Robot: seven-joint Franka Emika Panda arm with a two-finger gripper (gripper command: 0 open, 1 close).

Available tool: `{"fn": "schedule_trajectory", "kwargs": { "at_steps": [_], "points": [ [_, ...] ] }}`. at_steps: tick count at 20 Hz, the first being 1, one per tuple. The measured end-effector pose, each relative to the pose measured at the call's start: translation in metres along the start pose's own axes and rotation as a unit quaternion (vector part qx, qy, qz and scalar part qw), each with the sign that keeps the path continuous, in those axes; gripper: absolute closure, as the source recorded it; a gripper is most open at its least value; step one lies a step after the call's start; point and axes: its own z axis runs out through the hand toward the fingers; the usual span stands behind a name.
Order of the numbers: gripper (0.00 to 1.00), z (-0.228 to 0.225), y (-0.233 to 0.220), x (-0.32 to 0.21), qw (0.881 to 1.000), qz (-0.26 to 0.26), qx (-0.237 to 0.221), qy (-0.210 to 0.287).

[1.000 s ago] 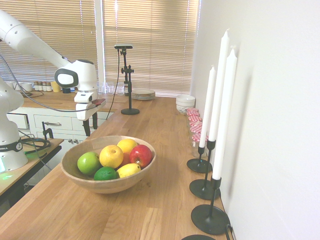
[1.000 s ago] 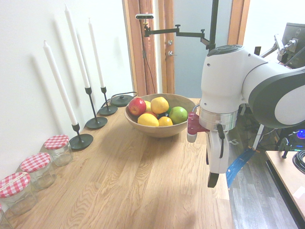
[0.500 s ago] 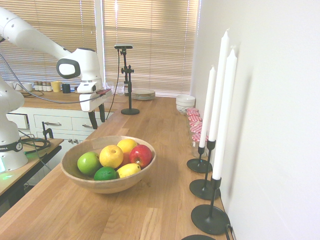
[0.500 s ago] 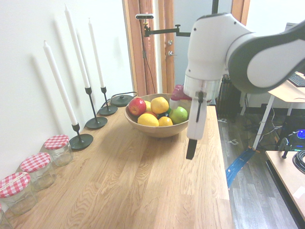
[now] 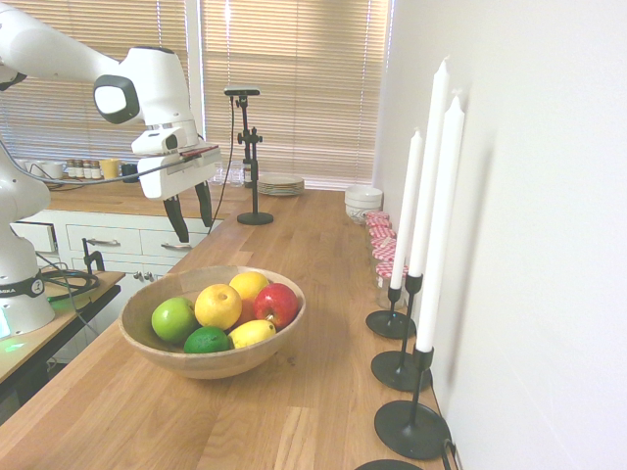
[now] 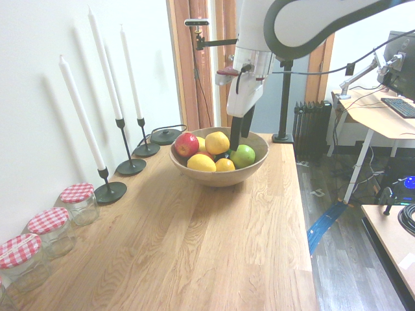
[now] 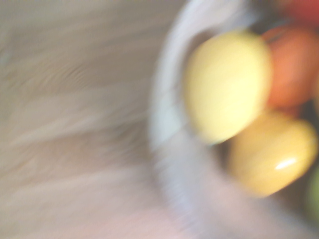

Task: Take round pear out of the basket

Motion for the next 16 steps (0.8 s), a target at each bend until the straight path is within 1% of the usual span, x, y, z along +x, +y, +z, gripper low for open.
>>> {"fn": "schedule_trajectory", "kwargs": {
  "at_steps": [3,6,10,16],
  "points": [
    [0.0,-0.005,0.013,0.04,1.0,0.017,0.001,-0.005],
    [0.0,0.001,0.021,0.073,1.0,0.03,-0.001,-0.01],
    [0.0,0.028,0.027,0.107,0.999,0.039,-0.009,-0.025],
    [0.0,0.057,0.016,0.138,0.998,0.041,-0.018,-0.04]
  ]
}}
